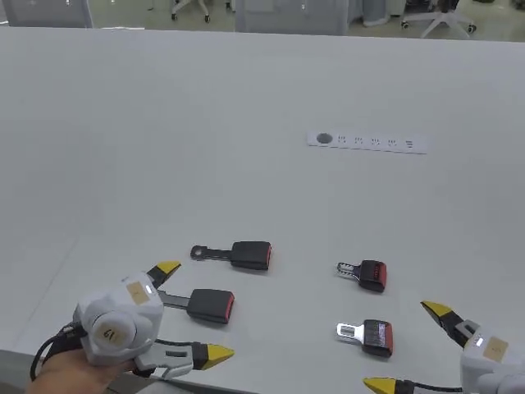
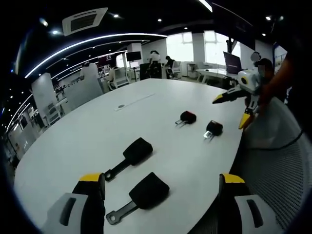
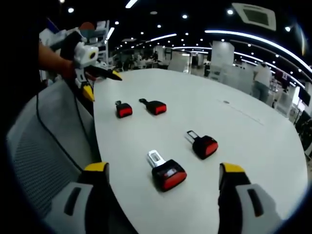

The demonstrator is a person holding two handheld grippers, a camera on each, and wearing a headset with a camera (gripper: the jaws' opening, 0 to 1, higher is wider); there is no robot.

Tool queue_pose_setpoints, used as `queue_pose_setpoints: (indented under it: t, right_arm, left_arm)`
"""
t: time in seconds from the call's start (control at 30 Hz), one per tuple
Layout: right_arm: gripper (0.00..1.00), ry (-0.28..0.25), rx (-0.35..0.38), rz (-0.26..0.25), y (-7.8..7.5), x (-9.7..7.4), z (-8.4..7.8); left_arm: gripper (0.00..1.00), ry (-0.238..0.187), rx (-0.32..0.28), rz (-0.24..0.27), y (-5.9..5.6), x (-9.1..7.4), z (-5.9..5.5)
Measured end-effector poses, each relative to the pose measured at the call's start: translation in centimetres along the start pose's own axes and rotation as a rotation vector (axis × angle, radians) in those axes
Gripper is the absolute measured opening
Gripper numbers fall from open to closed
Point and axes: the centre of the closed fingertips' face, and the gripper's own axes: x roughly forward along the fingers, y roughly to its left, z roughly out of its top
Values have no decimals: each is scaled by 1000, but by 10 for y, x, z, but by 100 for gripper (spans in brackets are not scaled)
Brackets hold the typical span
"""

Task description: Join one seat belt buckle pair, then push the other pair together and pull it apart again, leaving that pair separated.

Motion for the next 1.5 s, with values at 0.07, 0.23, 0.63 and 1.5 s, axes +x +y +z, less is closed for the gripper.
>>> queue_pose_setpoints:
  t: [0.07,0.23,0.63,1.5]
  right_arm:
    - [95,0,-5,-4,0,-1,1]
    - [95,0,-7,-3,2,-2,1]
    - [95,6,-6,8,4,-1,0]
    - [95,16,1,8,-6,6,-1]
  left_arm:
    - [99,-1,-1,1,0,-1,0]
    - [99,-3,2,5,1,-3,1]
    - [99,8,3,6,0,-4,-4]
    - [98,20,1,-15,6,8,-5]
